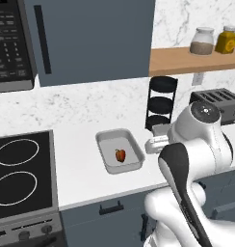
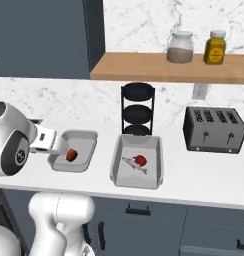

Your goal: Place one bell pepper and one fish in each tupperware on the nearby counter, to pack two identical lunches.

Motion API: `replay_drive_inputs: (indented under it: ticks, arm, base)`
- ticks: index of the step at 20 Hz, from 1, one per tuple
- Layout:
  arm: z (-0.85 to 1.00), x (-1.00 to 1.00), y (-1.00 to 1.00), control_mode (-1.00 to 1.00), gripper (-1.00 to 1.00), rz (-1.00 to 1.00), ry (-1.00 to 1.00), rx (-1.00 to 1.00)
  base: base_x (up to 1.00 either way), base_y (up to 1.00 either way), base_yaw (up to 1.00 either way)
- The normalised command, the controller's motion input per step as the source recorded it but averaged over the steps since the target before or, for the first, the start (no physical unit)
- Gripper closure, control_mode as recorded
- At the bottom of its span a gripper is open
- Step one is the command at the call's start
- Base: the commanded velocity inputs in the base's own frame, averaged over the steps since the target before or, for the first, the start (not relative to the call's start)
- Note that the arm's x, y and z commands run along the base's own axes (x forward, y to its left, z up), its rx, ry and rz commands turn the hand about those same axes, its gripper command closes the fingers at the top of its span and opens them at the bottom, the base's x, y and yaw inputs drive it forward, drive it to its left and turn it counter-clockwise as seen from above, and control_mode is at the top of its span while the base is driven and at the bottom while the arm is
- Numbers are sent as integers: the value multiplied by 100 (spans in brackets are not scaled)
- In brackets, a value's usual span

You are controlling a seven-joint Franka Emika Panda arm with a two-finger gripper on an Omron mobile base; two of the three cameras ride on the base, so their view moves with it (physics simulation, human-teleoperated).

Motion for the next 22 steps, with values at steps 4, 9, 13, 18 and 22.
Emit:
replay_drive_inputs:
  ticks: [4,9,13,18,22]
  arm:
    - [0,0,0,100,-100,0,0,0]
    - [0,0,0,100,-100,0,0,0]
    - [0,0,0,100,-100,0,0,0]
    - [0,0,0,100,-100,0,0,0]
    - [0,0,0,100,-100,0,0,0]
  base:
    - [-100,-69,-2]
    - [-53,-100,-18]
    - [-10,-100,-16]
    - [-25,-100,-17]
    - [-33,-100,-15]
